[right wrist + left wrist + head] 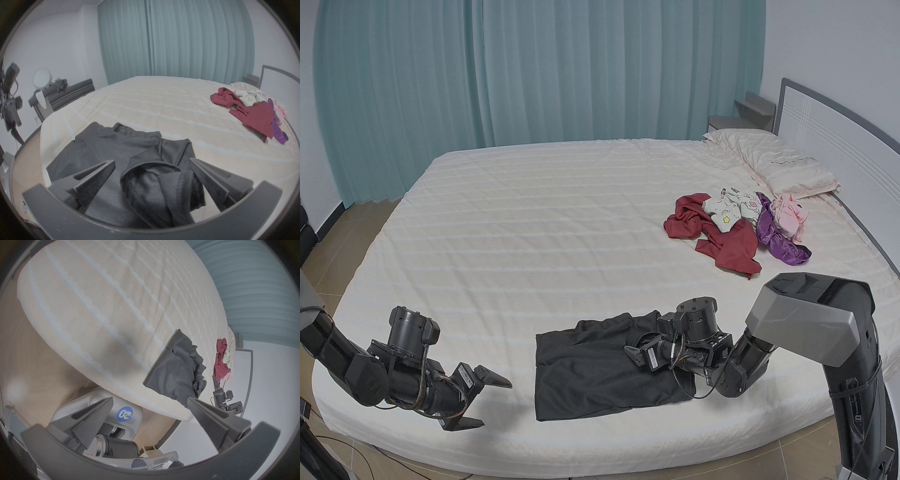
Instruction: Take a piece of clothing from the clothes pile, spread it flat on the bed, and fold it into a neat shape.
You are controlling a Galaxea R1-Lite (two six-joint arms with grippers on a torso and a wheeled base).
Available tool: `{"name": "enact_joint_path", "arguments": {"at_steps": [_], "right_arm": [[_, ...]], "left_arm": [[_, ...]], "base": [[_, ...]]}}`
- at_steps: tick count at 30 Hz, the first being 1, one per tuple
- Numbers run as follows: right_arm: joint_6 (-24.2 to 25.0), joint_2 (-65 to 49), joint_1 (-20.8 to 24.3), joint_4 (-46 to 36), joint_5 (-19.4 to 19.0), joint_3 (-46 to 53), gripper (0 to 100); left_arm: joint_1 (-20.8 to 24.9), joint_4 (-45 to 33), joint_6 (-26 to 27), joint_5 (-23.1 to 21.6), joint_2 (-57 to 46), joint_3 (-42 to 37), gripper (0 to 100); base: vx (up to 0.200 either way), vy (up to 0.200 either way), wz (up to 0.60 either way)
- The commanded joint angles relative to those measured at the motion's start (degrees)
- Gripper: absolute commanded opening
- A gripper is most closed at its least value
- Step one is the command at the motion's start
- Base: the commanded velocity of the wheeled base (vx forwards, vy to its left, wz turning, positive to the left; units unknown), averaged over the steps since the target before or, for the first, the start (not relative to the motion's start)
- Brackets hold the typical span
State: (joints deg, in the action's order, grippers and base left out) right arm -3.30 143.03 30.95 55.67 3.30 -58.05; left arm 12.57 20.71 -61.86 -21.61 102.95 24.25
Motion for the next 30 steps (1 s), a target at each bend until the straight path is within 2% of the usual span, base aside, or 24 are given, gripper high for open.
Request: {"name": "enact_joint_path", "arguments": {"at_steps": [1,6,14,30], "right_arm": [[-0.5,2.6,0.3,-0.3,0.6,-1.1,100],[-1.5,2.8,-0.7,-2.1,3.0,-2.0,100],[-1.0,2.0,-7.3,-2.1,4.4,-6.5,100],[10.2,2.6,-12.7,-2.4,4.2,-8.0,100]], "left_arm": [[0.0,-0.1,0.0,0.0,0.1,0.0,100],[0.0,0.0,0.0,0.0,0.1,0.0,100],[0.0,0.0,0.0,0.0,0.1,0.0,100],[0.0,0.0,0.0,0.0,0.1,0.0,100]], "base": [[0.000,0.000,0.00],[0.000,0.000,0.00],[0.000,0.000,0.00],[0.000,0.000,0.00]]}}
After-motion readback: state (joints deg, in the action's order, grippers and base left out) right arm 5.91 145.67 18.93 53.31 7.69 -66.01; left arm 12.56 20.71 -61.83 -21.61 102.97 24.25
